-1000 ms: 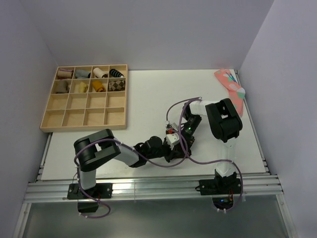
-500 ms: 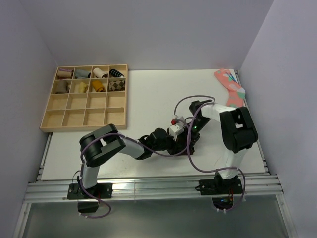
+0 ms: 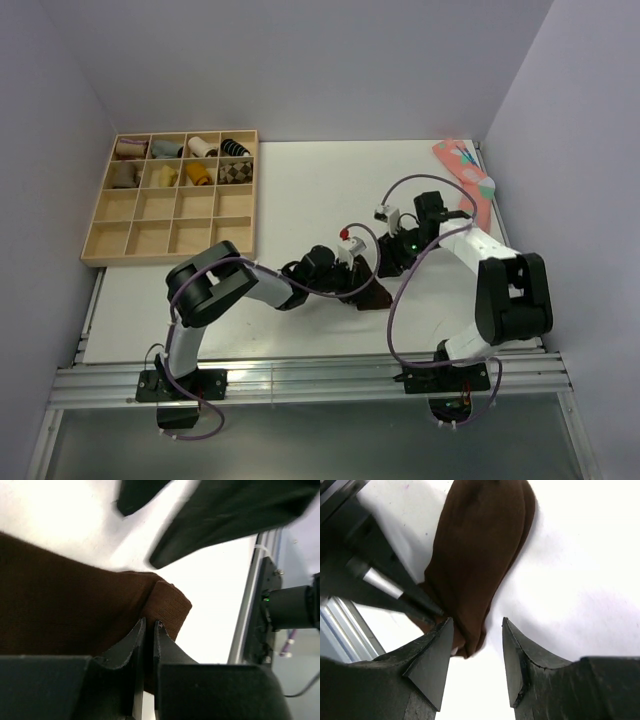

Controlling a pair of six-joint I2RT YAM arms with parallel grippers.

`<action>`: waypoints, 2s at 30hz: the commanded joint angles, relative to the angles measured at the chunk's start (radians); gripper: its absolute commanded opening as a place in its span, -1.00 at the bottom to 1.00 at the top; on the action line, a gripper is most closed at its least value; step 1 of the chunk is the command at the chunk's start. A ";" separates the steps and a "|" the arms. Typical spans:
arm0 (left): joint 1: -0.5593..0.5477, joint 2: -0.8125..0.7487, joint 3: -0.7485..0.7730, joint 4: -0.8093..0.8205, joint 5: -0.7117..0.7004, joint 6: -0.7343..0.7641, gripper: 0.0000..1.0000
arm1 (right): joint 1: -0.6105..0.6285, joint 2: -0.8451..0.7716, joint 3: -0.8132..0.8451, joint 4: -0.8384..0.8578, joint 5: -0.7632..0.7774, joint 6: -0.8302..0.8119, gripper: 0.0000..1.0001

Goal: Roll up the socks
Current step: Roll the sock at the center of the board.

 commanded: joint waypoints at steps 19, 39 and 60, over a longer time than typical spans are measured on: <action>0.113 0.140 0.101 -0.436 0.329 -0.153 -0.99 | -0.018 -0.515 -0.292 -0.119 -0.053 -0.701 0.19; 0.158 0.200 0.155 -0.582 0.493 -0.200 -0.99 | 0.332 -0.573 -0.425 0.062 0.111 -0.615 0.21; 0.167 0.208 0.155 -0.573 0.513 -0.214 -0.99 | 0.563 -0.484 -0.467 0.200 0.215 -0.485 0.18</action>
